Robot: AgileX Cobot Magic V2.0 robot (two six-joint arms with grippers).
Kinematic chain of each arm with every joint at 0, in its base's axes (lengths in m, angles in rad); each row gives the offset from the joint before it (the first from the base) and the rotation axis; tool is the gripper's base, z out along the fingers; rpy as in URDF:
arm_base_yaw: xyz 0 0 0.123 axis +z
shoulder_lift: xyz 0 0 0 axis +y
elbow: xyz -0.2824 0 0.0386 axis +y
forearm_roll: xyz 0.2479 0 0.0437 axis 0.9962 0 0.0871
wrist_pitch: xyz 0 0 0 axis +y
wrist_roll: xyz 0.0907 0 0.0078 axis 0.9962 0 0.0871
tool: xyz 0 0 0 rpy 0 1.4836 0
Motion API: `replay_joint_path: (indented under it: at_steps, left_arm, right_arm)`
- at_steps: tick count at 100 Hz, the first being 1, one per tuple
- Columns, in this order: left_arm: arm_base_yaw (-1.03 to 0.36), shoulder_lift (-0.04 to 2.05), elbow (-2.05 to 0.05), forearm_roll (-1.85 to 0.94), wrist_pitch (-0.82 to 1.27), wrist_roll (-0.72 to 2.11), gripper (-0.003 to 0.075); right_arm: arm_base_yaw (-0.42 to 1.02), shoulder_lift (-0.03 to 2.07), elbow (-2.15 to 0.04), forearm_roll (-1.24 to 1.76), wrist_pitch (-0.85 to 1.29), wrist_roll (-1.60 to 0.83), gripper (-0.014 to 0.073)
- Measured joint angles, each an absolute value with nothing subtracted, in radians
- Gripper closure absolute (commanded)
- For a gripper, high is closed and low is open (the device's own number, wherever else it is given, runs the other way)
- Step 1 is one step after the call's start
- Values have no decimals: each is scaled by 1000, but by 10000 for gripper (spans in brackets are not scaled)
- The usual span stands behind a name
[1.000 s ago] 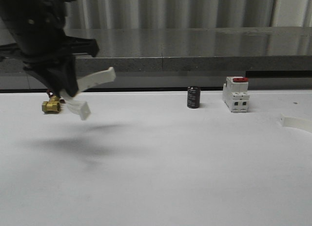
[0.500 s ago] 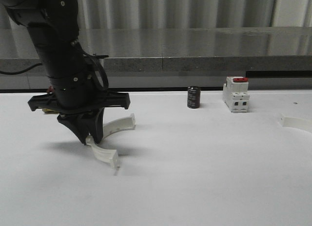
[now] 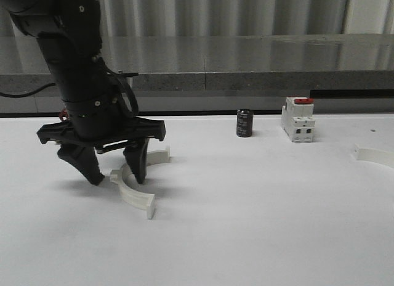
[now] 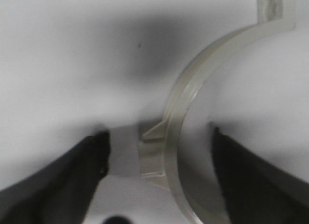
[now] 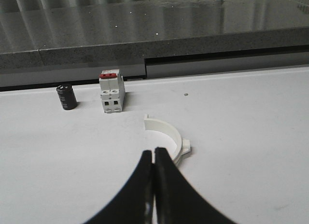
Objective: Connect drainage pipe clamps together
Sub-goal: 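Lower the clamp half onto the table and open the left gripper, then raise the left gripper away from the placed clamp half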
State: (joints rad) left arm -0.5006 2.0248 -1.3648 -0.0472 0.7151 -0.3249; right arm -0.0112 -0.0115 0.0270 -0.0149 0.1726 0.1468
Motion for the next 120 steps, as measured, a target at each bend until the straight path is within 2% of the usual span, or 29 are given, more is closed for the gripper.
replay_joint_path:
  at_steps: [5,17,33,68,90,120]
  left_arm:
    - [-502,2025,-1366,-47,715,-325,17]
    - [-503,2020,-1366,-47,717,-327,64]
    - [-503,1964,-1366,-47,734,-289,69]
    - [-485,1667,-1330,-50,720,-147,69]
    - [-343,1421,-1217,-50,692,-79,69]
    - [-115,1047,-951,-48,613,-24,69]
  right_arm:
    - [-11,-11,27,-15,173,147,662]
    - [-11,-11,27,-15,173,147,662]
    - [-11,-11,27,-15,173,147,662]
    - [-11,-11,27,-15,173,147,662]
    - [-11,-11,27,-15,173,147,662]
    - [-11,-11,27,-15,173,147,662]
